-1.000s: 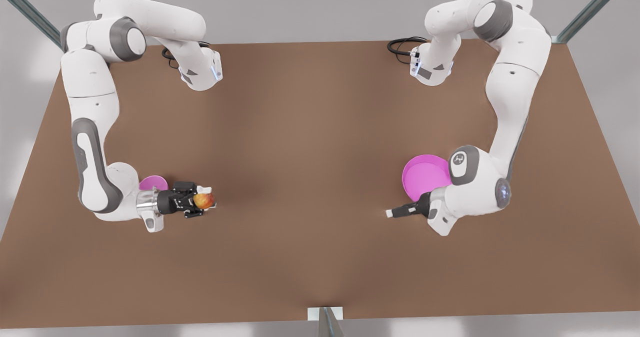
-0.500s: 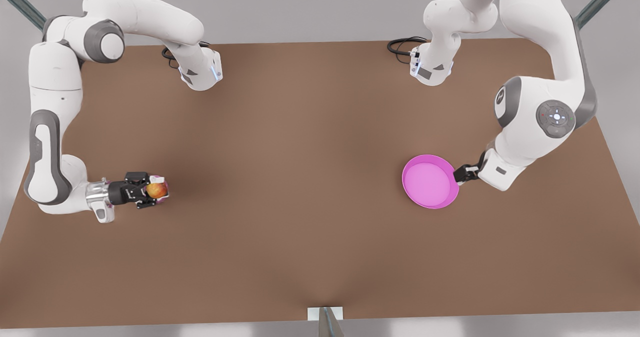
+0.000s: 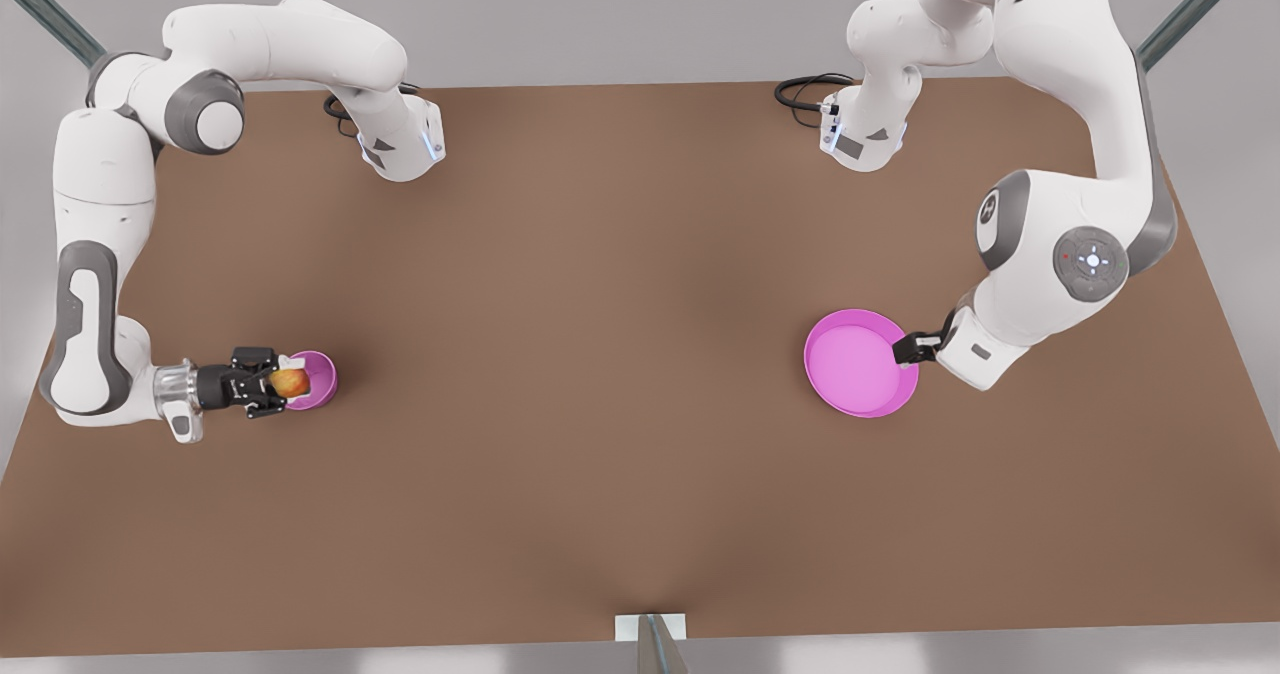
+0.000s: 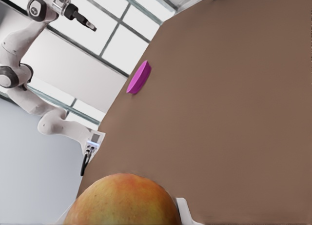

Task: Use the left arm to pick up the apple from the plate, transfer it to the gripper of the right arm, and then use the right arm to place it into the bowl

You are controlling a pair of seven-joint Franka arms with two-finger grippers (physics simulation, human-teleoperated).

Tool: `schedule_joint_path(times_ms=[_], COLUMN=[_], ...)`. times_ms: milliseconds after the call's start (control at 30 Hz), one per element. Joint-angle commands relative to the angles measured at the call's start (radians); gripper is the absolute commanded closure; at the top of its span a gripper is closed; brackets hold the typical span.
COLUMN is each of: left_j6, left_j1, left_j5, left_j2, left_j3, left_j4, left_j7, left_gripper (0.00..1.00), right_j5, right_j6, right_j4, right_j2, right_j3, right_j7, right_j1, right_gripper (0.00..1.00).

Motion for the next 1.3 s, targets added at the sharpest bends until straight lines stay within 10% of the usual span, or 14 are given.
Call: schedule_joint_path(times_ms=[0,167,233,433,600,733,900,1267], left_j6=[-0.001,-0.001,-0.001,-0.003,-0.001,-0.006,-0.107,-0.124], left_j1=[0.000,0.000,0.000,0.000,-0.002,0.026,0.037,0.035], left_j5=[0.001,0.001,-0.001,-0.001,0.004,0.002,0.013,0.059], left_j2=[0.000,0.001,0.001,0.000,0.001,-0.034,-0.088,-0.077], left_j3=[0.000,0.000,0.000,0.000,0.000,0.004,0.012,0.012], left_j4=[0.001,0.001,0.001,0.001,0.002,0.030,0.097,0.108], left_j7=[0.032,0.032,0.032,0.031,0.034,0.181,0.173,0.176], left_gripper=[0.00,0.00,0.00,0.00,0.00,0.00,0.00,0.00], right_j5=[-0.029,-0.043,-0.058,-0.087,-0.455,-0.761,-0.827,-0.834], right_j6=[0.006,0.008,0.008,-0.006,-0.035,-0.009,0.308,0.279], right_j4=[0.001,0.001,0.001,0.098,0.311,0.386,-0.086,-0.020], right_j2=[0.000,0.004,0.004,-0.005,-0.224,-0.386,-0.763,-0.701], right_j3=[-0.004,-0.017,-0.025,-0.016,0.354,0.398,-0.071,-0.059], right_j7=[-0.190,-0.207,-0.207,-0.132,0.715,1.110,1.408,1.441], right_j1=[0.000,0.000,-0.006,-0.003,0.063,0.222,0.555,0.568], right_gripper=[0.26,0.23,0.01,0.00,0.00,0.00,0.00,0.00])
